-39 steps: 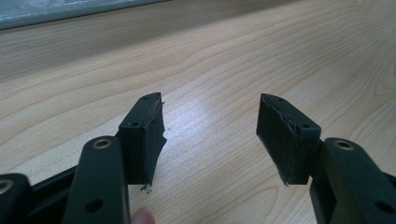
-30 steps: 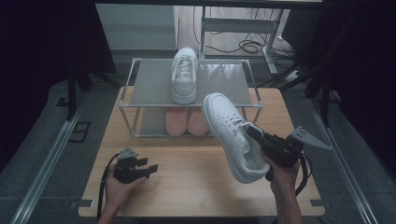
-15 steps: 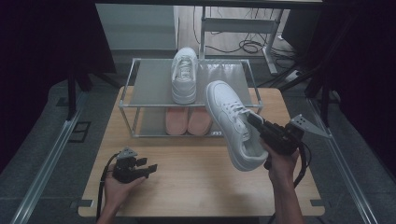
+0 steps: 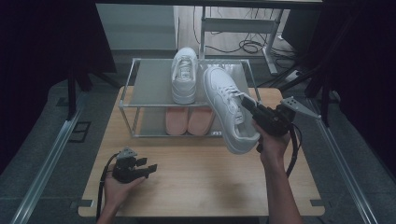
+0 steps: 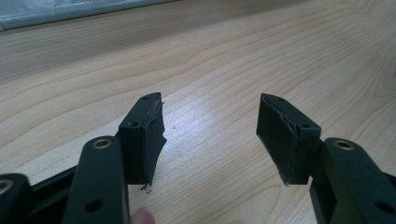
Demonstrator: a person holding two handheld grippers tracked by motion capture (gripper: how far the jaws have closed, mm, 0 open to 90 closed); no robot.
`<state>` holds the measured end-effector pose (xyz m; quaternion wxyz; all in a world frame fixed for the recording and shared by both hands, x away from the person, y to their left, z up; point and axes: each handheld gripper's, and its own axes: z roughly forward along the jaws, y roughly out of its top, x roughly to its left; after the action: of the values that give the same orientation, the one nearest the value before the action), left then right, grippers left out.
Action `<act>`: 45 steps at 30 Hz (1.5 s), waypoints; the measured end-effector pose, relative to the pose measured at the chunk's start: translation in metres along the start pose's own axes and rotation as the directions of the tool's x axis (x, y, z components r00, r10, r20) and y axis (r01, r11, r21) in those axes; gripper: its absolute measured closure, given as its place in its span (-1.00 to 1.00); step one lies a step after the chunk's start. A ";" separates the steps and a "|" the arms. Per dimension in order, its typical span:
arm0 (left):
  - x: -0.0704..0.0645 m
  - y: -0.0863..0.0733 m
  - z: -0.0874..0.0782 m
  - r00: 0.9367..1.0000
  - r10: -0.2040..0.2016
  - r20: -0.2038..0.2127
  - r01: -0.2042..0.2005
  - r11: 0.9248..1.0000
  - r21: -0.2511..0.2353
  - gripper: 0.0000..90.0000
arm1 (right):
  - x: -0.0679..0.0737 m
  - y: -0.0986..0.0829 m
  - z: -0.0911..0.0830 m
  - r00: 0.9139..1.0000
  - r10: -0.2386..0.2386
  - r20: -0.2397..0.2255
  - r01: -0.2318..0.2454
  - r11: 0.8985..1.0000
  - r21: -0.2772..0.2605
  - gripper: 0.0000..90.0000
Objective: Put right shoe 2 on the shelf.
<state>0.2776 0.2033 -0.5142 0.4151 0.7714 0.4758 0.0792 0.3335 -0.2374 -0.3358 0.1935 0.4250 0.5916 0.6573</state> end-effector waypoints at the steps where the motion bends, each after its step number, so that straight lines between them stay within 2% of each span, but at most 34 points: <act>1: 0.000 0.000 0.000 1.000 0.000 0.000 0.000 1.000 0.000 -0.08 | 0.000 0.000 0.000 1.000 0.000 0.000 0.000 1.000 0.000 0.83; 8: 0.000 0.000 0.000 1.000 -0.002 0.003 0.002 1.000 -0.002 -0.08 | -0.003 0.010 0.020 0.999 -0.003 0.047 0.003 1.000 0.006 0.83; 15: 0.001 0.000 0.000 1.000 -0.001 0.005 0.001 1.000 -0.001 -0.08 | -0.006 0.016 0.033 0.997 -0.003 0.077 0.003 1.000 0.008 0.83; 22: 0.002 0.000 -0.002 1.000 -0.002 0.004 0.002 1.000 -0.008 -0.08 | -0.008 0.026 0.051 0.993 0.001 0.119 -0.002 1.000 0.006 0.83; 36: 0.001 0.000 -0.001 1.000 0.000 0.009 0.000 1.000 -0.004 -0.08 | -0.007 0.039 0.073 0.987 0.010 0.163 -0.010 1.000 -0.003 0.83; 45: 0.001 0.000 -0.002 1.000 -0.001 0.009 0.001 1.000 -0.012 -0.08 | -0.008 0.038 0.086 0.983 0.026 0.183 -0.026 1.000 -0.002 0.82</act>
<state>0.2770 0.2051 -0.5131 0.4218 0.7690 0.4738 0.0782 0.4156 -0.1989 -0.3079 0.2385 0.4912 0.5658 0.6178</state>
